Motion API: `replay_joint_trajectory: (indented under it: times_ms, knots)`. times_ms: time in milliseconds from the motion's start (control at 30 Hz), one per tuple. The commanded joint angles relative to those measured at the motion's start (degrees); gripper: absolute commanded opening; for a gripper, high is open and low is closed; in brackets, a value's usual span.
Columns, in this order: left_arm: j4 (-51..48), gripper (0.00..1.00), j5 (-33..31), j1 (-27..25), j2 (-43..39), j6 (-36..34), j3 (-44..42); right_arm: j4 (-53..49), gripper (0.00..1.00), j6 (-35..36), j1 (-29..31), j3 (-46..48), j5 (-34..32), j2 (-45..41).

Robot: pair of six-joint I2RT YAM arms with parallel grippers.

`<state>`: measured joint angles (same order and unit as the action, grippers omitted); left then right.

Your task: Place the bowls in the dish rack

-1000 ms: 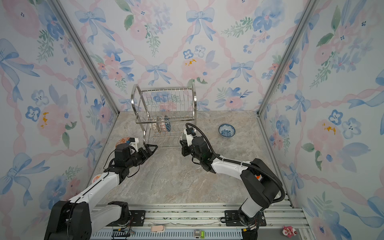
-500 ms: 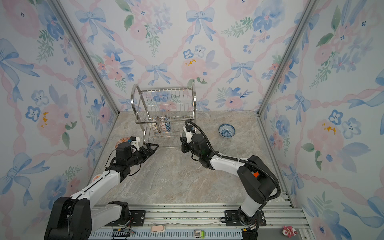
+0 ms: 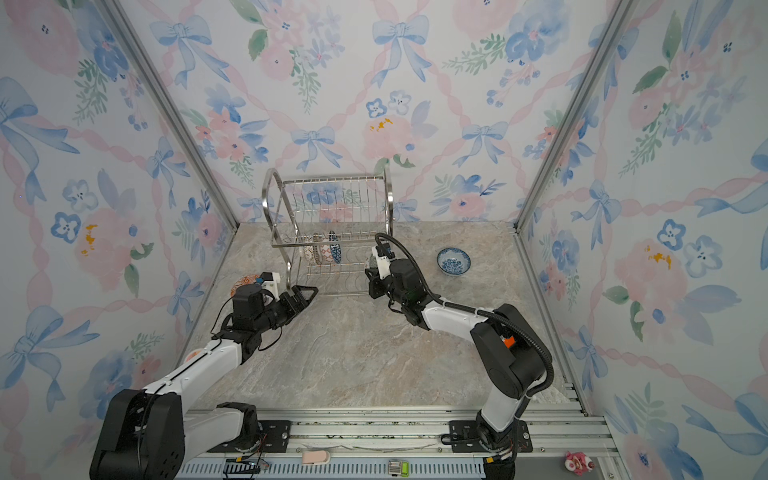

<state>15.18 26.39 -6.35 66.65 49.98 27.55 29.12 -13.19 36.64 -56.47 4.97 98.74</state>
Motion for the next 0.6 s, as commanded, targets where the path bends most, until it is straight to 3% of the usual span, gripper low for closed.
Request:
replay_joint_trajectory:
  times_ms: [0,567]
  knots:
    - [0.92,0.98,0.33,-0.32,0.06,-0.13,0.75,3.25,0.01,1.94,-1.99,-2.5,-0.36,0.33]
    - [-1.39,0.98,-2.3,2.4,-3.33,-0.84,0.4,4.75,0.03,0.27,-3.6,-7.0,4.3,3.63]
